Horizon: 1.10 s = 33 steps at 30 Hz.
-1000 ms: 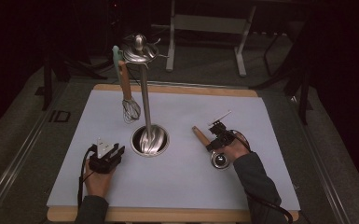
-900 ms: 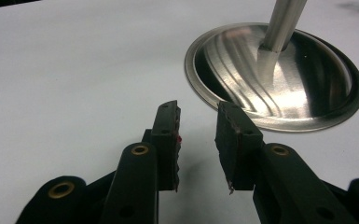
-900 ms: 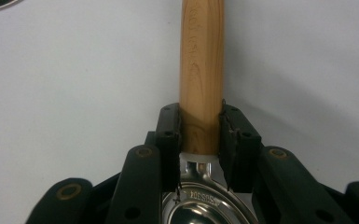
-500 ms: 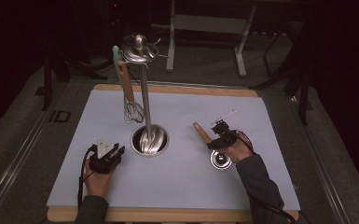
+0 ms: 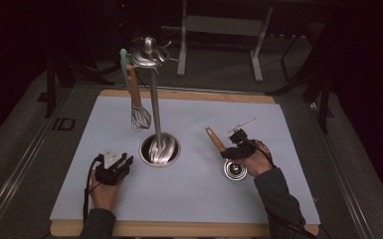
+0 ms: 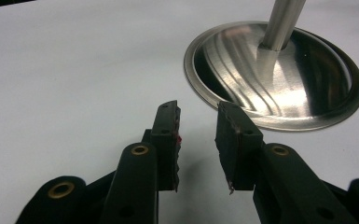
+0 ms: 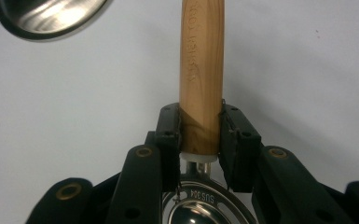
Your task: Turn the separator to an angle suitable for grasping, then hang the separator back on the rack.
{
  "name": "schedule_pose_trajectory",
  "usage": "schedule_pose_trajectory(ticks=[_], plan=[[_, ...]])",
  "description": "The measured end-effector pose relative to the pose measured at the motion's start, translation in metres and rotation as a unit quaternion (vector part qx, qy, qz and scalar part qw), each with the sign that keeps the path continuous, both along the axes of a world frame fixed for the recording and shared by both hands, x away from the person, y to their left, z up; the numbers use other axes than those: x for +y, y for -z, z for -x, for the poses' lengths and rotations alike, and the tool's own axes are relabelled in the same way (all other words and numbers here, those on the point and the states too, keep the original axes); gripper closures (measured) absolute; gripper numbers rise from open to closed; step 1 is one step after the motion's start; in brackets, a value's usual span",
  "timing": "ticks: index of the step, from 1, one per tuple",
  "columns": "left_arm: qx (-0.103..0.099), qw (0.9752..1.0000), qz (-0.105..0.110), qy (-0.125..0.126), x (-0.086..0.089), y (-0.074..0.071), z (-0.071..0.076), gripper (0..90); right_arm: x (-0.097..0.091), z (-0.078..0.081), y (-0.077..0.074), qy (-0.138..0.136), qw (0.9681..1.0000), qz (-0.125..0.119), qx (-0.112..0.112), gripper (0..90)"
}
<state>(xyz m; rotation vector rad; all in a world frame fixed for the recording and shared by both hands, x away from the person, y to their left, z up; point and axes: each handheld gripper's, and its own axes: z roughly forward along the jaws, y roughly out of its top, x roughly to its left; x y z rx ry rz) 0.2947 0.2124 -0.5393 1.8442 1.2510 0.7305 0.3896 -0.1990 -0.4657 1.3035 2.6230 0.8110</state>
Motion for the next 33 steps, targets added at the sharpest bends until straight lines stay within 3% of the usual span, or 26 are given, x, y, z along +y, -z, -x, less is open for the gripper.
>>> schedule_pose_trajectory(ticks=[9,21,25,33], plan=[[0.0,1.0,-0.001,0.001,0.0,0.0,0.0,69.7,0.001,0.006,-0.009,-0.011,0.9997,-0.011,-0.018,71.2],[-0.001,1.0,0.001,0.0,0.0,0.0,0.0,69.6,0.01,0.018,-0.027,-0.024,0.9973,-0.032,-0.061,71.2],[-0.001,1.0,0.002,0.0,0.0,0.0,0.0,69.5,0.015,0.024,-0.037,-0.036,0.995,-0.042,-0.084,71.2],[-0.001,1.0,0.001,0.0,0.0,0.0,0.0,69.5,0.023,0.033,-0.059,-0.072,0.9861,-0.074,-0.131,71.2]])
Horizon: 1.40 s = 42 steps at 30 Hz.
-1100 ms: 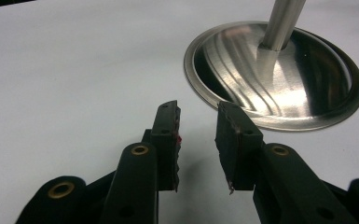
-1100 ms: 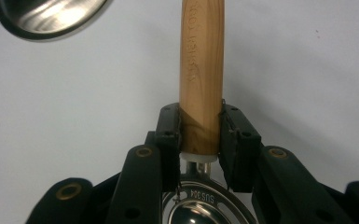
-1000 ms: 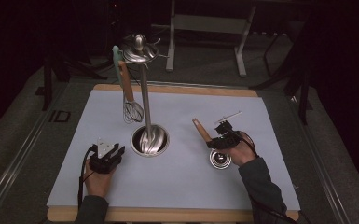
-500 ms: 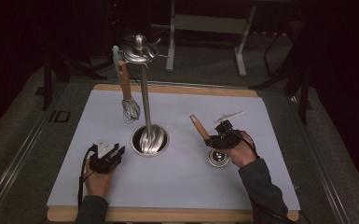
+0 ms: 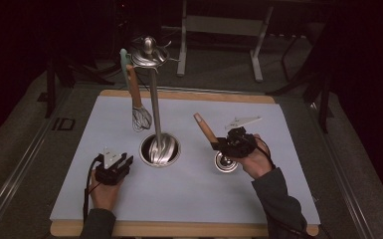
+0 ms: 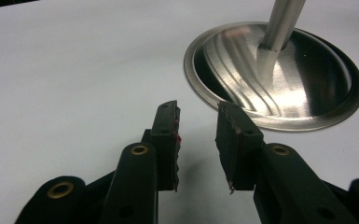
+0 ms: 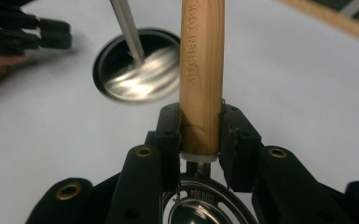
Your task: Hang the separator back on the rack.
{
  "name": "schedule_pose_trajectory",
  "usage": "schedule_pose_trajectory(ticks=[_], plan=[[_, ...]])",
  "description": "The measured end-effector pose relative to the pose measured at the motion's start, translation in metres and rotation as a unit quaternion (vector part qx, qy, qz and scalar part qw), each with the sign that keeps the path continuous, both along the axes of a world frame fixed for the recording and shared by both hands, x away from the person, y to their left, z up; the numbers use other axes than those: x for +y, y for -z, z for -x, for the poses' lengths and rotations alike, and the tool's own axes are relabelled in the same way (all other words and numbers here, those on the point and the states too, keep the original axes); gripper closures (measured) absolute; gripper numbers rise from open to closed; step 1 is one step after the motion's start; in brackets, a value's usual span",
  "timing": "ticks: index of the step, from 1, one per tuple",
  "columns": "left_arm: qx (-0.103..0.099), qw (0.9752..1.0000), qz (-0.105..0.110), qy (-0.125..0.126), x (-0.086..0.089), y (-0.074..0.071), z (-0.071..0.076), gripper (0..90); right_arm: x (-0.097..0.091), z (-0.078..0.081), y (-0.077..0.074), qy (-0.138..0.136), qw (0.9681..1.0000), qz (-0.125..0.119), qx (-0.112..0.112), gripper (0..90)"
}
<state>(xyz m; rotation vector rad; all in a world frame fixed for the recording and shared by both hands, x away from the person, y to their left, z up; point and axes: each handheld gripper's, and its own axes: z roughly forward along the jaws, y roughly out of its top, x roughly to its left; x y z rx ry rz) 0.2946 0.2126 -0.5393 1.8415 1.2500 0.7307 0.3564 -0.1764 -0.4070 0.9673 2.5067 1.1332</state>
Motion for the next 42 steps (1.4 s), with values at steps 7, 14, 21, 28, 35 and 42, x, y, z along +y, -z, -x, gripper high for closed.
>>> schedule_pose_trajectory(ticks=[7,14,21,28,35,42], plan=[[-0.001,1.0,0.001,0.0,0.0,0.0,0.0,69.4,0.007,0.007,-0.023,-0.031,0.9983,-0.016,-0.046,71.2],[-0.001,1.0,0.001,0.0,0.0,0.0,0.0,69.4,0.017,0.015,-0.044,-0.068,0.9939,-0.019,-0.084,71.2],[0.0,1.0,-0.001,0.0,0.0,0.0,0.0,69.4,0.028,0.022,-0.062,-0.095,0.9875,-0.032,-0.122,71.2],[0.0,1.0,-0.001,0.0,0.0,0.0,0.0,69.4,0.033,0.026,-0.082,-0.108,0.9796,-0.052,-0.161,71.2],[0.001,1.0,-0.001,0.0,0.0,0.0,0.0,69.4,0.038,0.032,-0.101,-0.119,0.9698,-0.085,-0.195,71.2],[0.001,1.0,-0.002,-0.001,0.0,0.0,0.0,69.4,0.047,0.036,-0.116,-0.129,0.9629,-0.106,-0.212,71.1]])
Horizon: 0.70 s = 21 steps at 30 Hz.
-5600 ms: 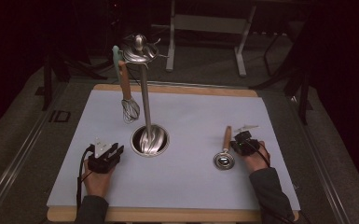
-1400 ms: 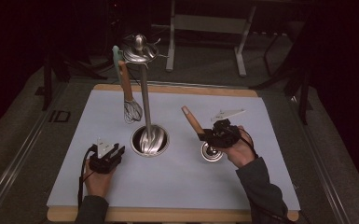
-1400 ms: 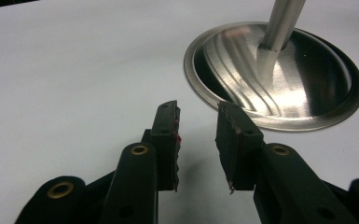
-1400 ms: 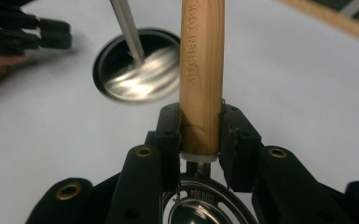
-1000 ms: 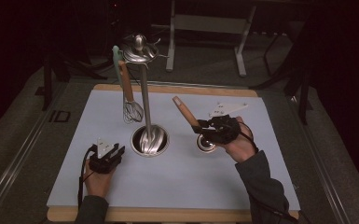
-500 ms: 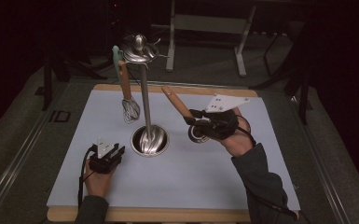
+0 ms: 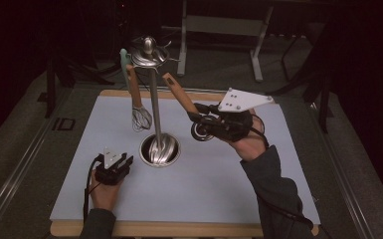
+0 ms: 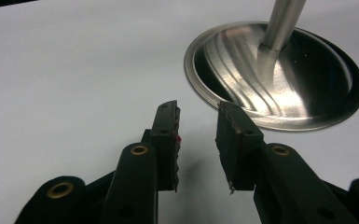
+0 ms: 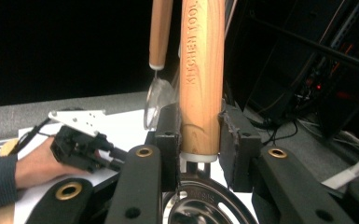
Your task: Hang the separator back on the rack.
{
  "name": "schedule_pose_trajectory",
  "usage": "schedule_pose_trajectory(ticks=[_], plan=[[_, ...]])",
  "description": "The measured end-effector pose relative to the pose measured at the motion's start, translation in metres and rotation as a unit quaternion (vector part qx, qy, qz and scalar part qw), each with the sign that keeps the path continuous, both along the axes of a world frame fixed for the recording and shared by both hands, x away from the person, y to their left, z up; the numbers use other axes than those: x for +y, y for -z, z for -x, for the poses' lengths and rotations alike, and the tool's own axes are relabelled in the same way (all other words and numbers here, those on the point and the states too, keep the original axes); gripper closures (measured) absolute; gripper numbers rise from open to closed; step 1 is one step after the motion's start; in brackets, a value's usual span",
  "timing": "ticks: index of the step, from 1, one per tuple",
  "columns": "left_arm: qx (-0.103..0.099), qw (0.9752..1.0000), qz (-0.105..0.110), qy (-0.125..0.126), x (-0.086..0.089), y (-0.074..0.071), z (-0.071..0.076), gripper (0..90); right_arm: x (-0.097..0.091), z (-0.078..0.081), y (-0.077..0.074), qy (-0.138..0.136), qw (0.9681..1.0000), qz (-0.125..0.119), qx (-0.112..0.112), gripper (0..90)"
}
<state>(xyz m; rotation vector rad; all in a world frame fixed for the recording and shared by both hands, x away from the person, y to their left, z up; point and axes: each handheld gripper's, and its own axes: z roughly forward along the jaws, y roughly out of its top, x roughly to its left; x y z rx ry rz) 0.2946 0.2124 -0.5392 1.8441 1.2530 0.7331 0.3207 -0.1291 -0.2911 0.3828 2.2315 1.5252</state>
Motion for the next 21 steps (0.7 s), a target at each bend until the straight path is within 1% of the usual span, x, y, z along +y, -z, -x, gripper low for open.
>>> schedule_pose_trajectory(ticks=[4,11,18,19,21], plan=[[0.0,1.0,0.0,0.0,0.0,0.0,0.0,69.4,0.005,0.004,-0.006,-0.006,0.9998,-0.012,-0.012,71.2],[0.0,1.0,0.001,0.0,0.0,0.0,0.0,69.4,0.015,0.007,-0.015,-0.017,0.9995,-0.018,-0.021,71.1],[-0.001,1.0,0.002,0.0,0.0,0.0,0.0,69.4,0.023,0.003,-0.013,-0.016,0.9996,-0.015,-0.018,71.1],[-0.001,1.0,0.002,0.0,0.0,0.0,0.0,69.4,0.025,0.001,-0.011,-0.008,0.9997,-0.01,-0.02,71.1],[-0.002,1.0,0.003,0.0,0.001,0.0,0.0,69.3,0.027,-0.002,-0.009,0.0,0.9998,-0.009,-0.019,71.2]])
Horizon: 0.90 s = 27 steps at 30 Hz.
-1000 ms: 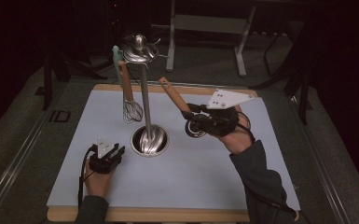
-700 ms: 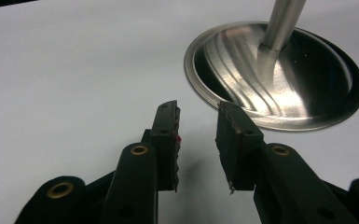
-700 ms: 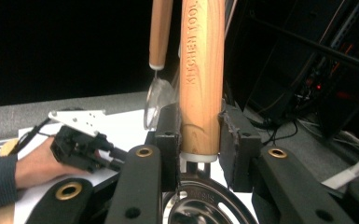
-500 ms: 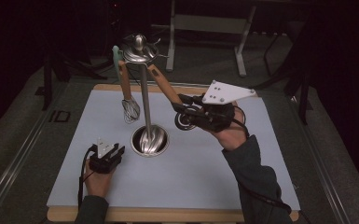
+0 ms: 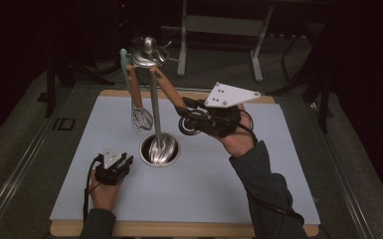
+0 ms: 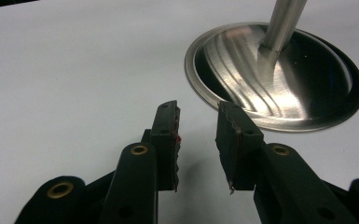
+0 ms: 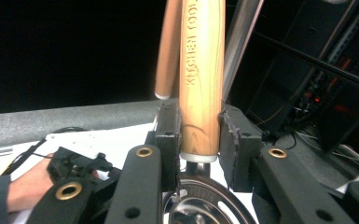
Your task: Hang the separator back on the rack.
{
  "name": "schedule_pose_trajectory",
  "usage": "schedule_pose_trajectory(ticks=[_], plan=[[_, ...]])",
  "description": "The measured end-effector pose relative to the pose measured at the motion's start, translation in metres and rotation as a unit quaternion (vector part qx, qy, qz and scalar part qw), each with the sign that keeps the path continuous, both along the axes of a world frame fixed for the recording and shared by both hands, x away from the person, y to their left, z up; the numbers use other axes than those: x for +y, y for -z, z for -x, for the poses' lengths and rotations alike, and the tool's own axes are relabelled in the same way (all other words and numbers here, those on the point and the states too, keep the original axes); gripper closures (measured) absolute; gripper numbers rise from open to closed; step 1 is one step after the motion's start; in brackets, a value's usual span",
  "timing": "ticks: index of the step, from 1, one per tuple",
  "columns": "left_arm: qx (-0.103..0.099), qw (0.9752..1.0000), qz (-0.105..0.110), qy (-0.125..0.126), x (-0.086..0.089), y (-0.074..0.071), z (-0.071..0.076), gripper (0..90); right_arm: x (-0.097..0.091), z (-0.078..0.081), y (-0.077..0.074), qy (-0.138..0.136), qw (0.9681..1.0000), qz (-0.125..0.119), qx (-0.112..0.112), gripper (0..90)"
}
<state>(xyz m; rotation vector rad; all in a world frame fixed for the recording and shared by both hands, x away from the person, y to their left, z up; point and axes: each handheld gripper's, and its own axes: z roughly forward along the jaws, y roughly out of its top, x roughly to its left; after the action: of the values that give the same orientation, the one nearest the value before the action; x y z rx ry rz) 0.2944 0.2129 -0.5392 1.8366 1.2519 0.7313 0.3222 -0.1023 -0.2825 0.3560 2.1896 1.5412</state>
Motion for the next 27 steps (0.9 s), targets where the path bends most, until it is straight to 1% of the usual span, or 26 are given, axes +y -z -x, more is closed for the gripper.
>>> schedule_pose_trajectory(ticks=[1,3,6,8,11,16,22,24,27], plan=[[0.0,1.0,0.0,0.0,0.0,0.0,0.0,69.4,0.0,-0.001,0.002,0.004,1.0,0.0,-0.001,71.2],[0.0,1.0,0.001,0.0,0.0,0.0,0.0,69.3,-0.001,-0.004,0.005,0.006,1.0,-0.003,0.005,71.2],[0.0,1.0,0.0,0.0,0.0,0.0,0.0,69.3,0.001,-0.009,0.009,0.011,0.9998,0.0,0.013,71.1],[0.0,1.0,0.0,0.0,0.0,0.0,0.0,69.3,0.004,-0.011,0.011,0.007,0.9998,0.0,0.02,71.0],[0.0,1.0,0.001,0.0,0.0,0.0,0.0,69.3,0.009,-0.015,0.013,-0.002,0.9994,0.013,0.033,69.6],[0.0,1.0,0.001,0.001,0.0,0.0,0.0,69.2,0.01,-0.014,0.017,-0.004,0.9992,0.015,0.036,65.8],[-0.001,1.0,0.001,0.0,0.0,0.0,0.0,69.0,0.002,-0.013,0.018,0.006,0.999,0.021,0.041,64.0],[-0.001,1.0,0.0,0.0,0.0,0.0,0.0,69.0,-0.003,-0.014,0.021,0.016,0.9986,0.028,0.043,63.6],[0.0,1.0,0.0,0.0,0.0,0.0,0.0,68.9,-0.011,-0.018,0.026,0.029,0.9976,0.036,0.051,63.4]])
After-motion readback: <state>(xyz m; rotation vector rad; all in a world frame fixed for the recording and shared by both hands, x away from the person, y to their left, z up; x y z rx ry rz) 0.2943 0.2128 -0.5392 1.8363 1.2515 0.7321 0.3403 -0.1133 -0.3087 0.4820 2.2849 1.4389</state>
